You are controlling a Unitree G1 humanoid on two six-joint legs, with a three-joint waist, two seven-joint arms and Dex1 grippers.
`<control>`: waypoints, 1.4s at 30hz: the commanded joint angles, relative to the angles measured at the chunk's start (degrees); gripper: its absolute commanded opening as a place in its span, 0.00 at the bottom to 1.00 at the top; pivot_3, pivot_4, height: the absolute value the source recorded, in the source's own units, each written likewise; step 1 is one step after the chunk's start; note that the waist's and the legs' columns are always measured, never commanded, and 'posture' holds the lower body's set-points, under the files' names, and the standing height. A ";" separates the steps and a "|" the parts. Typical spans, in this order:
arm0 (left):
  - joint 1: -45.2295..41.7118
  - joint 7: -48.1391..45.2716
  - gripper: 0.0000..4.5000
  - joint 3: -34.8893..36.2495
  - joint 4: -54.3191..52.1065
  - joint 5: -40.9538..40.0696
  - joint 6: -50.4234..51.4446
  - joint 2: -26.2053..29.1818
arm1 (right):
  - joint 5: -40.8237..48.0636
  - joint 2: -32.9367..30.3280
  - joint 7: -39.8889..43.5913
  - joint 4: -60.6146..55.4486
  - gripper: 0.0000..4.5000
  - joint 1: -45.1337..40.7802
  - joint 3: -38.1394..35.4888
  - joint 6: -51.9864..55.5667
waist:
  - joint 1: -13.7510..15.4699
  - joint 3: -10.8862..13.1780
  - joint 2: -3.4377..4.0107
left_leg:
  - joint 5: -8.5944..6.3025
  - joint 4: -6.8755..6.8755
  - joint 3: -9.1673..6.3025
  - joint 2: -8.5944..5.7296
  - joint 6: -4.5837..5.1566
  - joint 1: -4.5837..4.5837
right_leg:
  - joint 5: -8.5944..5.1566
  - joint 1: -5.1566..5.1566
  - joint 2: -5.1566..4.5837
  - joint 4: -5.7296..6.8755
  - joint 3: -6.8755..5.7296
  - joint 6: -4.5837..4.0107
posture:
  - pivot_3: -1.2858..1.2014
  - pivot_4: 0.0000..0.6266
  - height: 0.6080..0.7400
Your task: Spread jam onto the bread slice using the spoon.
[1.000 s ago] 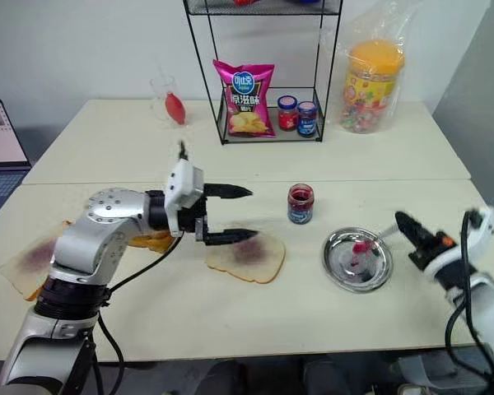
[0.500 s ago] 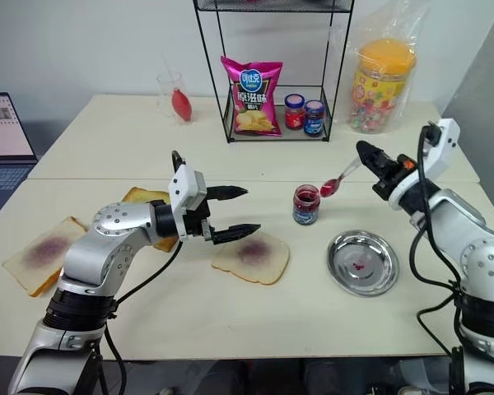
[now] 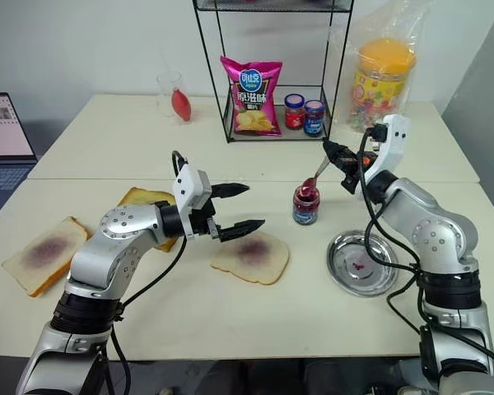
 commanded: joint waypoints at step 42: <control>1.32 2.43 1.00 3.25 -4.24 -1.76 1.03 1.11 | -14.80 18.17 -0.46 -0.85 0.01 -2.81 -11.05 14.93 | -0.64 0.01 0.02 | 0.00 -0.04 -0.11 0.01 -0.01 0.02 | 0.01 0.00 0.00 0.04 -0.10 -0.01 | 0.52 0.24 1.00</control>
